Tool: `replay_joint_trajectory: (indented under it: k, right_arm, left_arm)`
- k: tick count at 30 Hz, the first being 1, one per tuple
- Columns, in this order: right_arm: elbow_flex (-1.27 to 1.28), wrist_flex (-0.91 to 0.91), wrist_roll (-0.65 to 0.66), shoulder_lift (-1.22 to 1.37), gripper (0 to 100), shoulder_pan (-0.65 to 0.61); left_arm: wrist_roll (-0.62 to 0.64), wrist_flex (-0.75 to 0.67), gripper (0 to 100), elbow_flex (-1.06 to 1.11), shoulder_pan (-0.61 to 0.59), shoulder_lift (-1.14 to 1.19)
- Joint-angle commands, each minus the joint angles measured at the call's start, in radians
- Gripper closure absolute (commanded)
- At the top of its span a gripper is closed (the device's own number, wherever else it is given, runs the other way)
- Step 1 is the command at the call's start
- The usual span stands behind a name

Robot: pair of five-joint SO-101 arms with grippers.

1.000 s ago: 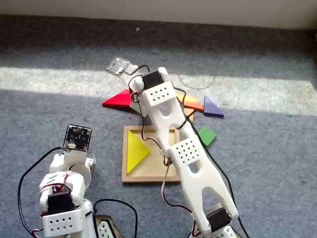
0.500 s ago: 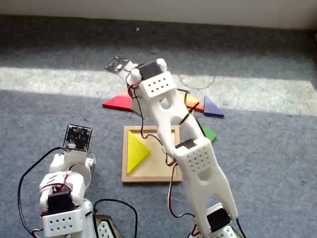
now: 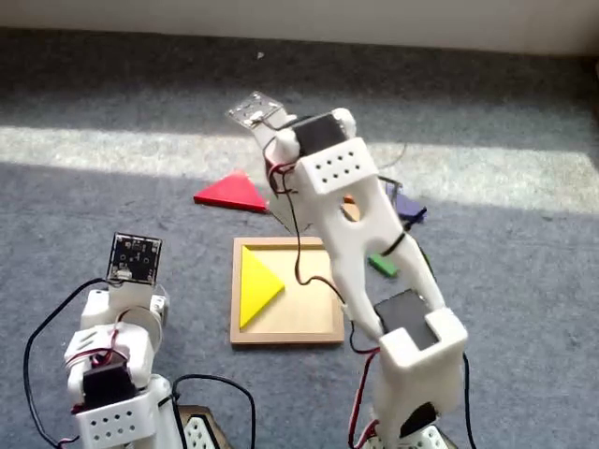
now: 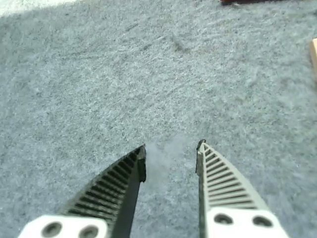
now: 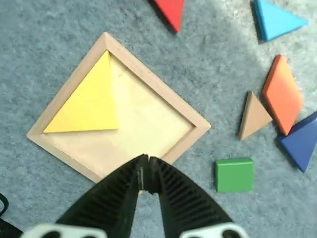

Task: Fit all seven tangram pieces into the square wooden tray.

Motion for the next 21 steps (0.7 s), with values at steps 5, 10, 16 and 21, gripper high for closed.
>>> replay_joint_trajectory:
  k: [5, 10, 16, 21]
  right_arm:
    - [0.492, -0.147, -0.012, -0.51, 99.2, 0.15]
    - [0.852, -0.309, -0.009, -0.785, 99.2, 0.231]
    - [1.152, -0.452, -0.014, -1.0, 99.0, 0.357]
    - [1.328, -0.591, -0.04, -1.087, 99.0, 0.418]
  left_arm:
    - [-0.035, 0.16, 82, -0.278, 0.099, -0.038]
    - [-0.11, 0.204, 81, -0.381, 0.147, -0.036]
    - [-0.186, 0.204, 81, -0.506, 0.15, 0.127]
    - [-0.241, 0.198, 81, -0.728, 0.171, 0.506]
